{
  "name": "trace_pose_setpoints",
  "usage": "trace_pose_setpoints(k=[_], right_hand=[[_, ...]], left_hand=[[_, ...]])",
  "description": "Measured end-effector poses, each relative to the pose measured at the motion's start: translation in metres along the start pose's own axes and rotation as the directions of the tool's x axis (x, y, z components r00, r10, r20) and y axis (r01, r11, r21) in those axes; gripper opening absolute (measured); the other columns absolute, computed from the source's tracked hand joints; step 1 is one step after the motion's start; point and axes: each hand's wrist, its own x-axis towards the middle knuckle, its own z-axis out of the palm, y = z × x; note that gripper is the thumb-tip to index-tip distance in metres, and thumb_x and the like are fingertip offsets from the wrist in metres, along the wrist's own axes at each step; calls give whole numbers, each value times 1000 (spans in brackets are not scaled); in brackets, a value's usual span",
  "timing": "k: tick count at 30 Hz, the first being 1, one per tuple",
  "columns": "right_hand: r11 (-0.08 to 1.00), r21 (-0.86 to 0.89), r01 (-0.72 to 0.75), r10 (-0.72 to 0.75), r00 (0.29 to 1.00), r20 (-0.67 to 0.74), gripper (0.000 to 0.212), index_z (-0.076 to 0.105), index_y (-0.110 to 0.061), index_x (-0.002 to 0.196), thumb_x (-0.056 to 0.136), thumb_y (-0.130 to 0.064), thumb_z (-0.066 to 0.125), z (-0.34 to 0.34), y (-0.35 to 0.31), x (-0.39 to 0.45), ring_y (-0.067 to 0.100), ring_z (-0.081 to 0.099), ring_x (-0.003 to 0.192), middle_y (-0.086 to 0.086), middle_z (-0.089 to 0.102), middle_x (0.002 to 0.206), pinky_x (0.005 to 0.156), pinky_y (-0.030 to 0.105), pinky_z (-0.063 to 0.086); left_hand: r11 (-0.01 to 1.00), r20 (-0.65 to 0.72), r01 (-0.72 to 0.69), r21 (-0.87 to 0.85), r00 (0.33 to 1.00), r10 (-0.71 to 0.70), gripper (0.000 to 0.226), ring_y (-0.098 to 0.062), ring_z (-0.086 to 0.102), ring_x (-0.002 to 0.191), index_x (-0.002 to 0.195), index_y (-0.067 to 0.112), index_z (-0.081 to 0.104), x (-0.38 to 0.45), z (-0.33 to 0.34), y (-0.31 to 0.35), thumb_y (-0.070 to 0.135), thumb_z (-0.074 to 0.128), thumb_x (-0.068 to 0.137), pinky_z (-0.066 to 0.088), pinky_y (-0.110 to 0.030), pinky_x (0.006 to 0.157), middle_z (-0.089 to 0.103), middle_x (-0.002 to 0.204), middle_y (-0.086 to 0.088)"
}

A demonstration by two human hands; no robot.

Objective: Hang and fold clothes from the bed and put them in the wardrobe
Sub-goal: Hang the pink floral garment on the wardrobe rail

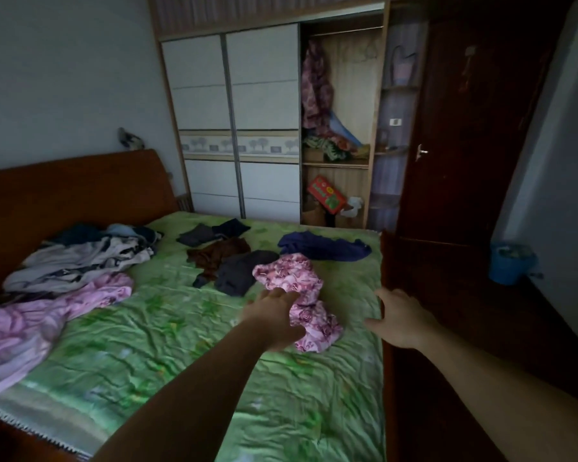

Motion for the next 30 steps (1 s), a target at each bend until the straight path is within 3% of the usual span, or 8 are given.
trace_pose_setpoints(k=[4, 10, 13, 17, 23, 30], right_hand=[[996, -31, 88, -87, 996, 21, 65, 42, -29, 134, 79, -59, 58, 2, 5, 54, 27, 48, 122, 4, 47, 130, 97, 39, 44], [994, -88, 72, -69, 997, 28, 66, 40, -31, 136, 79, -58, 58, 4, 13, 115, 26, 44, 124, 2, 45, 132, 98, 42, 43], [987, -121, 111, -108, 994, 31, 61, 43, -31, 130, 78, -60, 57, 4, 20, 141, 25, 47, 121, 2, 48, 128, 95, 42, 44], [975, -142, 169, -165, 986, 39, 68, 37, -30, 138, 80, -62, 54, 6, 37, 170, 26, 44, 125, 2, 44, 135, 97, 41, 43], [938, -169, 303, -297, 953, 58, 73, 35, -28, 139, 79, -64, 53, 11, 96, 220, 26, 42, 127, 2, 43, 135, 97, 40, 42], [927, -19, 375, -366, 913, 182, 79, 29, -27, 145, 81, -65, 53, 3, 189, 268, 28, 41, 129, 4, 40, 140, 102, 42, 40]], left_hand=[[997, 18, 70, -17, 997, -69, 72, -26, 35, 135, 145, 34, 29, 48, 9, -7, 56, 56, 82, 38, -43, 105, 37, 148, 0], [996, 37, 73, -60, 997, -71, 72, -28, 36, 133, 143, 32, 31, 114, 30, -15, 55, 56, 80, 40, -48, 104, 37, 145, -2], [992, 50, 112, -65, 993, -109, 72, -28, 36, 133, 143, 32, 31, 138, 39, -12, 56, 56, 80, 39, -48, 104, 38, 146, -2], [985, 51, 168, -48, 985, -166, 71, -28, 38, 132, 143, 33, 32, 157, 48, 3, 57, 56, 80, 41, -47, 103, 39, 145, -1], [954, 37, 298, -19, 954, -297, 71, -27, 39, 131, 143, 35, 31, 182, 75, 56, 56, 58, 81, 38, -44, 102, 40, 145, -1], [918, 77, 397, 8, 915, -397, 72, -25, 37, 134, 144, 38, 29, 232, 101, 158, 54, 57, 80, 37, -47, 103, 37, 149, 1]])
